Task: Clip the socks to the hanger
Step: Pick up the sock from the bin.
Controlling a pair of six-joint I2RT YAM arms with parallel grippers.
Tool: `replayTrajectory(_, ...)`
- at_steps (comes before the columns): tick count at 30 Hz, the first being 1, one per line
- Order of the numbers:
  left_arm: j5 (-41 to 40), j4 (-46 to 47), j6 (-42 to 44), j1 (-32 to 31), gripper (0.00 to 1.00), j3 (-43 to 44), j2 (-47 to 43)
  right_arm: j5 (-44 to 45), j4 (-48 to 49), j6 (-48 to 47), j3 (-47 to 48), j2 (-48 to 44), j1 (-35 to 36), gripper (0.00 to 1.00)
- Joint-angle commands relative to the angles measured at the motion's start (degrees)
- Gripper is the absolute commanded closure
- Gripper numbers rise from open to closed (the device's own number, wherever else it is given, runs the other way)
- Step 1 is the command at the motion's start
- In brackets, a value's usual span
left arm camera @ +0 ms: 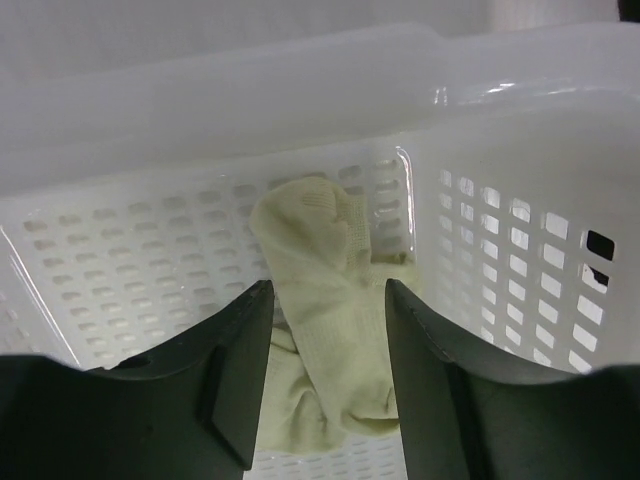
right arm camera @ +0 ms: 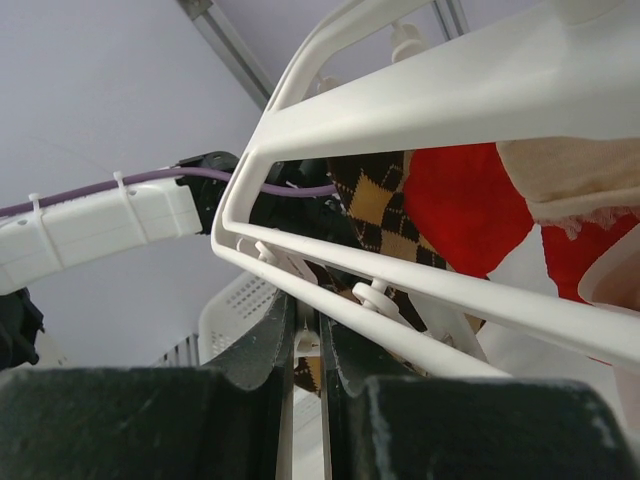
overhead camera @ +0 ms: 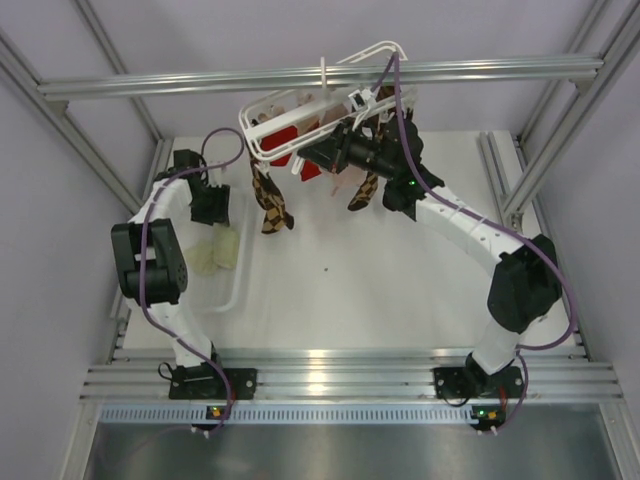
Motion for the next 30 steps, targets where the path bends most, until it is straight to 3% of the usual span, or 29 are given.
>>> replayTrajectory(1,3.56,0.13,2.61,0.4,0.46,0.21,-2.97,1.72,1.66,0.19,3.32,1.06,-1.28,1.0)
replayTrajectory(6,5.84,2.84,4.63,0.4,0.45,-3.04,-4.29,1.54,1.39,0.28,4.02,1.59,-1.19,1.0)
replayTrajectory(13,12.43,5.4,19.92,1.54,0.44,-4.45,-3.33,1.19,0.07,-0.16,4.81,1.85,-1.19,1.0)
replayTrajectory(22,14.54,-1.27,32.74,3.03,0.45,-1.82,0.71,1.37,-0.54,-0.87,4.46,1.23,-1.28,1.0)
replayTrajectory(30,16.22,1.18,37.51,3.65,0.45,-2.34,4.32,1.46,-0.81,-0.95,4.37,1.41,-1.19,1.0)
